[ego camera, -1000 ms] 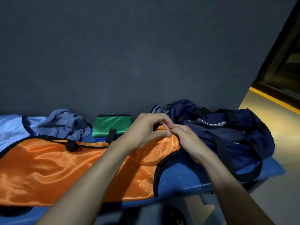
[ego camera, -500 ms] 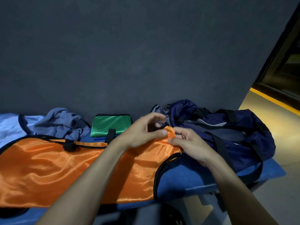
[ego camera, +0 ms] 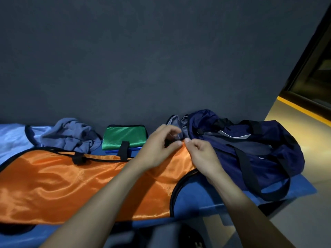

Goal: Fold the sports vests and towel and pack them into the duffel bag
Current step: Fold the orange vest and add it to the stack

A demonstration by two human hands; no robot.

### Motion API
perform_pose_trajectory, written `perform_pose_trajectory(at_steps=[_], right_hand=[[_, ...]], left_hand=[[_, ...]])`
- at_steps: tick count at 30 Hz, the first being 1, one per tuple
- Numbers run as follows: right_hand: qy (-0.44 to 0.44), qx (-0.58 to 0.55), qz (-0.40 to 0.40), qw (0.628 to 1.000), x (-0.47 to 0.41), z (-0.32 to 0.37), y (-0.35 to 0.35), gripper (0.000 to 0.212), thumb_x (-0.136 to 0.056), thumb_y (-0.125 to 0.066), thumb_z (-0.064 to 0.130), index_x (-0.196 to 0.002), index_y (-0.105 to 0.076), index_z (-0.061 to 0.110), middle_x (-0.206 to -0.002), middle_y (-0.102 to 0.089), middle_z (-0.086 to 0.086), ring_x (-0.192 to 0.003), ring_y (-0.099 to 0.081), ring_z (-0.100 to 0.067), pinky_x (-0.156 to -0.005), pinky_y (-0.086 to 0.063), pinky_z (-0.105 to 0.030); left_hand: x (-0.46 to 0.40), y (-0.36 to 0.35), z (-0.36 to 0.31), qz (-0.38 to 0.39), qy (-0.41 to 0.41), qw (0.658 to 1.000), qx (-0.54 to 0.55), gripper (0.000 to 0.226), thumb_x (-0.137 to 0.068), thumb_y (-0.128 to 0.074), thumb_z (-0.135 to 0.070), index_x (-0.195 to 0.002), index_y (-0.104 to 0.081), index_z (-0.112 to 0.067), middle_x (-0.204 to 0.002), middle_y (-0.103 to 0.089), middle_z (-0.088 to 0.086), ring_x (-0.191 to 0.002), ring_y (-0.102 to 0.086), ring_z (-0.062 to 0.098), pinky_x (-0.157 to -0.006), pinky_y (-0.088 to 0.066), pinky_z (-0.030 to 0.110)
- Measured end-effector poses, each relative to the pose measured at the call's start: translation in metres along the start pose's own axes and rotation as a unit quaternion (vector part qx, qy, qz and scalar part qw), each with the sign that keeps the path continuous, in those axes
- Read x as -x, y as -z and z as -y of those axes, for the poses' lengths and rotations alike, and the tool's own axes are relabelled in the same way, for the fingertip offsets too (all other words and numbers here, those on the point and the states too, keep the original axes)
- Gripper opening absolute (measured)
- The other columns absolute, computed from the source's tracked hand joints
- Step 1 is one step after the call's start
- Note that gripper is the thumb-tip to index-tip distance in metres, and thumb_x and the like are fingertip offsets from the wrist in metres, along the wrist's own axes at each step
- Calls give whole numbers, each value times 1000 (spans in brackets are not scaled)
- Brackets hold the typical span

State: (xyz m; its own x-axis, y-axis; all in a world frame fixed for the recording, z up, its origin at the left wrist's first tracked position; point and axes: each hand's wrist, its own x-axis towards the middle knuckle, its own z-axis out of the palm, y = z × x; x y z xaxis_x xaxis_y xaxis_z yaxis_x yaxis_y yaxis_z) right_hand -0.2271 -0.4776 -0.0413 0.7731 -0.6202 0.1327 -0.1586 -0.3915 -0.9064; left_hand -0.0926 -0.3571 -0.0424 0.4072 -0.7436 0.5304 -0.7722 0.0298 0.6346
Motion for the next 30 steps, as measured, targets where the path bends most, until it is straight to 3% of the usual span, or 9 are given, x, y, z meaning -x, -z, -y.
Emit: perform_pose_trajectory(at_steps=[4,6,9,13,15,18,20,25,30], right_hand=[[-73,46,-84,993,-13,-12,0,47,-105,-47,36,-64,-33,20,-54,-33,6,-51,-34,-14,-55,-28,-33],[-93,67,-93,989,-16,-17,2,45,-106,-45,35,-65,-35,18,-57,-39,4,-53,-38,-16,-56,-30,-34],[-91,95,-100,986,-16,-18,0,43,-108,-40,34,-70,-40,14,-66,-49,-1,-61,-47,-20,-58,-33,-36],[-64,143,-110,982,-13,-19,-3,40,-110,-34,33,-76,-43,14,-77,-58,-7,-76,-56,-29,-67,-39,-39],[-52,171,-115,977,-12,-20,1,39,-110,-32,33,-80,-47,12,-80,-59,-9,-79,-57,-32,-69,-40,-39],[-63,209,-116,969,-14,-25,13,38,-109,-34,33,-89,-54,8,-87,-61,-11,-87,-57,-34,-73,-40,-39],[-73,231,-109,964,-14,-28,18,38,-109,-34,34,-91,-55,8,-91,-62,-15,-88,-57,-35,-73,-40,-39],[-84,251,-108,958,-11,-30,22,35,-108,-35,34,-94,-56,10,-97,-63,-17,-93,-58,-37,-74,-37,-39],[-101,227,-107,963,-6,-24,25,34,-105,-38,27,-83,-57,8,-89,-61,-13,-92,-57,-37,-77,-38,-40]], left_hand=[[30,22,6,-80,3,993,-90,8,-100,-61,-18,-105,-61,-24,-96,-55,-12,-88,-56,4,-76,-44,19],[52,30,15,-42,7,985,-168,4,-101,-56,-24,-104,-57,-27,-97,-56,-16,-87,-57,7,-75,-48,28],[84,40,35,25,15,967,-253,11,-102,-52,-33,-110,-58,-29,-105,-59,-16,-96,-59,9,-77,-47,27],[123,45,62,135,69,939,-308,45,-104,-35,-58,-142,-49,-38,-141,-48,-13,-131,-40,10,-108,-40,39],[140,42,64,176,107,930,-303,56,-102,-27,-67,-153,-32,-46,-162,-26,-13,-149,-18,14,-122,-24,47],[155,30,52,233,106,921,-294,63,-99,-22,-73,-157,-15,-51,-169,-5,-17,-154,3,14,-126,-1,47],[156,27,44,226,99,925,-291,61,-100,-21,-72,-157,-19,-50,-168,-11,-16,-153,-3,14,-126,-5,45],[144,50,66,109,97,950,-276,41,-106,-36,-51,-135,-57,-32,-139,-49,-11,-131,-42,11,-110,-40,40],[145,70,92,39,119,943,-308,26,-103,-48,-36,-123,-61,-27,-125,-54,-9,-115,-48,13,-99,-45,39]])
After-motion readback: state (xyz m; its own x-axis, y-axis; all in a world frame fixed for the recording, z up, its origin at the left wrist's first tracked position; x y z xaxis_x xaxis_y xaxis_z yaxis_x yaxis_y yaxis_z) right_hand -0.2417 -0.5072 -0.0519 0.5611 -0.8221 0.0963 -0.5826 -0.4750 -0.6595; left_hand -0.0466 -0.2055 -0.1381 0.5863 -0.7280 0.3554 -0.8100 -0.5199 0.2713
